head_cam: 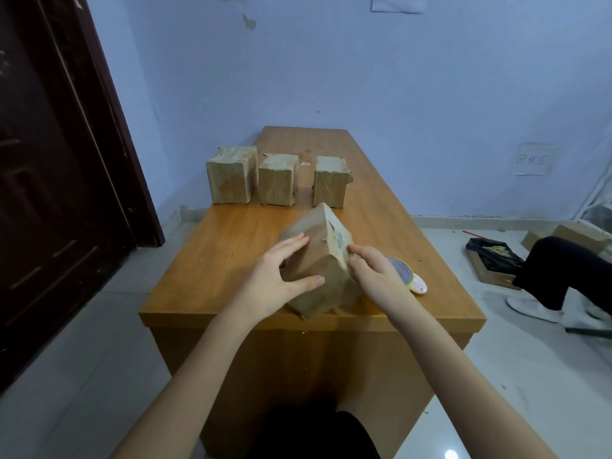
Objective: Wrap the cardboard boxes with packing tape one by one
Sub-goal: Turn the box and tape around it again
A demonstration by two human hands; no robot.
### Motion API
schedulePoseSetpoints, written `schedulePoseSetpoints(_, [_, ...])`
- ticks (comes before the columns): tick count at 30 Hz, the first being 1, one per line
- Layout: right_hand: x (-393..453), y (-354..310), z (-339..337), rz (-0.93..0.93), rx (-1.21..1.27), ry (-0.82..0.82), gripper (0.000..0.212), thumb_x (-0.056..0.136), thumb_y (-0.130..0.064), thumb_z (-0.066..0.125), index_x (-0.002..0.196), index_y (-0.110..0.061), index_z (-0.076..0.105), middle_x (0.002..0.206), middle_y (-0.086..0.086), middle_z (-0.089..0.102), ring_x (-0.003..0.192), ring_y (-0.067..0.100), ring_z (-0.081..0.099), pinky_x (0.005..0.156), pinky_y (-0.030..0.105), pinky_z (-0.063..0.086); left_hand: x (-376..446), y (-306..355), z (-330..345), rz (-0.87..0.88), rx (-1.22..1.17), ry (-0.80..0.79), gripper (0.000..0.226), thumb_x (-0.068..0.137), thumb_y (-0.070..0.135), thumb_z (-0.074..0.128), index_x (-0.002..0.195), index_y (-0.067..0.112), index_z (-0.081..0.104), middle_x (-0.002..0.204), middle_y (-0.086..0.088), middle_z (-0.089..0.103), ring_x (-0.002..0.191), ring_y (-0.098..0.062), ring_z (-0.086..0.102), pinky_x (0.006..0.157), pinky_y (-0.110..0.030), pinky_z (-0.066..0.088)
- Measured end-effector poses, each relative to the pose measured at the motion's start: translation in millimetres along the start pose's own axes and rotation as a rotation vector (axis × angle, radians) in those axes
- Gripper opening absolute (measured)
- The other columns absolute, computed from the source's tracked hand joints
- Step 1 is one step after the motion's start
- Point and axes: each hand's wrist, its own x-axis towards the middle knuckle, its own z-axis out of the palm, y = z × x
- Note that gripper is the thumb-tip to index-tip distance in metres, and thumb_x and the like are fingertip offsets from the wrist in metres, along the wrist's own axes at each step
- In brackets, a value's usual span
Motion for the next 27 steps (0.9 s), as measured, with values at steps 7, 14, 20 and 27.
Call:
schedulePoseSetpoints(7, [-7.3, -0.1, -0.4, 0.039, 0.091, -0.122, 0.049, 0.094, -0.054, 0.041, 0.098, -0.011, 0.063, 0.107, 0.007, 0.064, 0.092, 0.001, 0.057, 0.073, 0.019, 0.047, -2.4, -5.2, 6.4, 0.019, 0.065, 0.096, 0.093, 0.068, 0.037, 0.08, 0.144, 0.032, 0.026, 0.14, 0.022, 0.026, 0.12, 0.0, 0.032, 0.095, -0.021, 0.034])
schedulePoseSetpoints(14, [-8.5, 10.4, 4.4, -0.035, 0.043, -0.125, 0.039, 0.098, -0.037, 0.047, 0.13, -0.015, 0.052, 0.117, -0.009, 0.061, 0.098, -0.008, 0.056, 0.075, 0.002, 0.042, -10.9, -18.7, 4.5, -0.036, -0.018, 0.014, 0.098, 0.067, 0.052, 0.068, 0.147, 0.029, 0.016, 0.15, 0.018, 0.015, 0.131, 0.0, 0.021, 0.108, -0.03, 0.028])
schedulePoseSetpoints(20, [-9.0, -0.7, 4.8, -0.525, -0.527, 0.142, 0.042, 0.101, -0.026, 0.042, 0.141, -0.013, 0.046, 0.149, 0.0, 0.04, 0.141, 0.014, 0.03, 0.113, 0.027, 0.023, -6.9, -21.6, 14.4, -0.062, -0.02, -0.055, 0.098, 0.073, 0.062, 0.057, 0.148, 0.034, 0.001, 0.153, 0.024, -0.002, 0.131, 0.004, 0.01, 0.106, -0.03, 0.02])
schedulePoseSetpoints(27, [-13.8, 2.2, 15.2, -0.747, -0.644, 0.04, 0.037, 0.095, -0.018, 0.05, 0.13, -0.007, 0.056, 0.134, 0.008, 0.057, 0.128, 0.024, 0.05, 0.104, 0.038, 0.042, 0.0, -21.0, 14.4, -0.022, 0.002, -0.048, 0.092, 0.076, 0.053, 0.059, 0.149, 0.031, 0.008, 0.154, 0.022, 0.002, 0.139, -0.004, 0.012, 0.108, -0.029, 0.02])
